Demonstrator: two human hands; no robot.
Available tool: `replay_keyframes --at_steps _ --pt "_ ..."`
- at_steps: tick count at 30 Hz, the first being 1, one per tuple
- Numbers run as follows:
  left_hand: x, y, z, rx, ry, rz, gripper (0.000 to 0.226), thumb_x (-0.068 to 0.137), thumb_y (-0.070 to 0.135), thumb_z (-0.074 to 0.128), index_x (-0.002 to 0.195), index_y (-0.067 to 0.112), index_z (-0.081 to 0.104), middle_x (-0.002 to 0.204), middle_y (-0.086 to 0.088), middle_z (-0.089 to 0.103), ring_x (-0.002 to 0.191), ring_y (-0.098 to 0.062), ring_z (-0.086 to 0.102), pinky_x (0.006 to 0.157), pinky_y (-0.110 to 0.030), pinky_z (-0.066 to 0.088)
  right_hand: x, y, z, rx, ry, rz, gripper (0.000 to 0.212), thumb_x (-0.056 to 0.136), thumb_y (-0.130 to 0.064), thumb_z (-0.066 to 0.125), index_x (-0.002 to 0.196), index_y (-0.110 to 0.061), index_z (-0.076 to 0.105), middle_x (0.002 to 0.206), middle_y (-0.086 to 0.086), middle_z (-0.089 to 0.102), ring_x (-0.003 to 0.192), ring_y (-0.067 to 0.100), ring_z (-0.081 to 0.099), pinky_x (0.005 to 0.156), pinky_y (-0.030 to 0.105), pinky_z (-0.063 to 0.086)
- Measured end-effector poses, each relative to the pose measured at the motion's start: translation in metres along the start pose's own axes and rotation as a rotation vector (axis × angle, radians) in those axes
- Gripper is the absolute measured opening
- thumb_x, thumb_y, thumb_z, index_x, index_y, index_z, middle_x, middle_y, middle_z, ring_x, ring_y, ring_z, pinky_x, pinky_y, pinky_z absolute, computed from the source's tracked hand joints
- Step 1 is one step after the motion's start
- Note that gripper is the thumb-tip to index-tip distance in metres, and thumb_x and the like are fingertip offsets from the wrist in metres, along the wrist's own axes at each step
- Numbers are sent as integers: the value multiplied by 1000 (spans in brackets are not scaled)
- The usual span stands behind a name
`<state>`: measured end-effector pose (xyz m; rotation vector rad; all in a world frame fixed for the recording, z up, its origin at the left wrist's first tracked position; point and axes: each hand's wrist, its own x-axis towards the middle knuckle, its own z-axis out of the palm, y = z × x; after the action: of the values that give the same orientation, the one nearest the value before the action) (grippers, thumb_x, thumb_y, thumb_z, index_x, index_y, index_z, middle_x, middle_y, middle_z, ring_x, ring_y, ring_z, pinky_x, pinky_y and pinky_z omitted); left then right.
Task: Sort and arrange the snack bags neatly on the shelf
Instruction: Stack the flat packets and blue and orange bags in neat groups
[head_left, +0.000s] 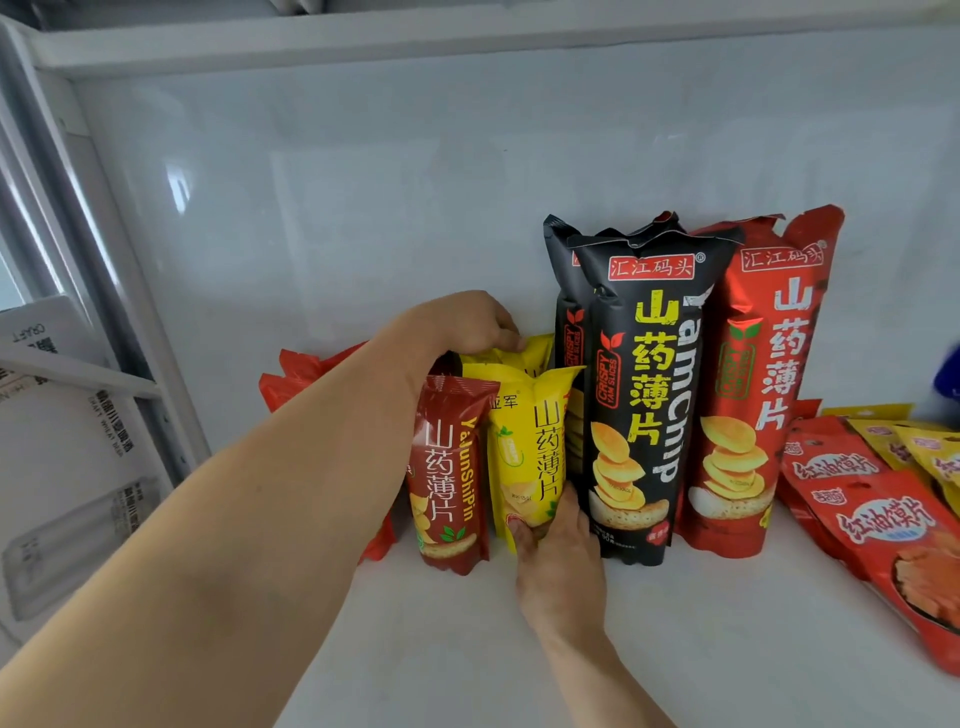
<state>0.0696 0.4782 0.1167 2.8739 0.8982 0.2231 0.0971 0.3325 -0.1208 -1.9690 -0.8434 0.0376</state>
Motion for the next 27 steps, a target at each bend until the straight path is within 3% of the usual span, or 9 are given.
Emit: replay_keyframes --at_steps 5,9,14,17,22,25,27 --pt "5 -1 4 -40 -8 61 32 100 26 58 127 12 67 135 -5 62 122 -21 53 94 -25 36 0 1 -1 -55 -20 -5 77 95 -47 53 155 -17 15 150 3 39 134 25 40 107 36 38" --pt "6 -9 2 -58 -47 93 29 101 27 57 125 15 67 130 -2 63 107 -12 51 89 -22 34 0 0 -2 -80 -25 -4 77 96 -47 51 156 -16 13 149 4 38 134 25 39 108 35 37" --pt "5 -8 -2 -49 -94 97 31 100 30 57 128 18 66 129 1 62 111 -11 51 92 -22 34 0 -1 0 -108 -17 7 77 97 -48 49 156 -14 13 148 6 40 134 27 39 107 36 37" --pt "-4 -7 -5 -94 -47 83 34 102 34 54 130 19 65 132 1 62 112 -9 51 95 -22 36 1 -2 0 -117 -23 6 78 97 -48 49 156 -14 11 149 7 38 135 27 38 107 37 37" --pt "-50 -16 -15 -176 244 53 38 100 49 48 123 25 66 121 -3 69 108 -19 62 100 -31 45 1 -3 0 -94 -27 6 79 96 -45 52 156 -12 13 151 9 38 136 29 38 108 38 36" --pt "-94 -22 -10 -152 233 12 43 96 58 49 123 29 64 111 8 66 108 -13 59 91 -28 43 0 -3 1 -77 -20 7 78 96 -43 55 155 -12 16 148 11 42 134 31 41 106 40 39" --pt "-117 -27 -2 -150 149 -23 54 88 64 55 132 31 58 124 9 64 115 -11 57 92 -26 41 -1 -3 2 -75 -13 11 77 95 -42 56 155 -12 18 146 11 44 131 32 43 105 41 41"
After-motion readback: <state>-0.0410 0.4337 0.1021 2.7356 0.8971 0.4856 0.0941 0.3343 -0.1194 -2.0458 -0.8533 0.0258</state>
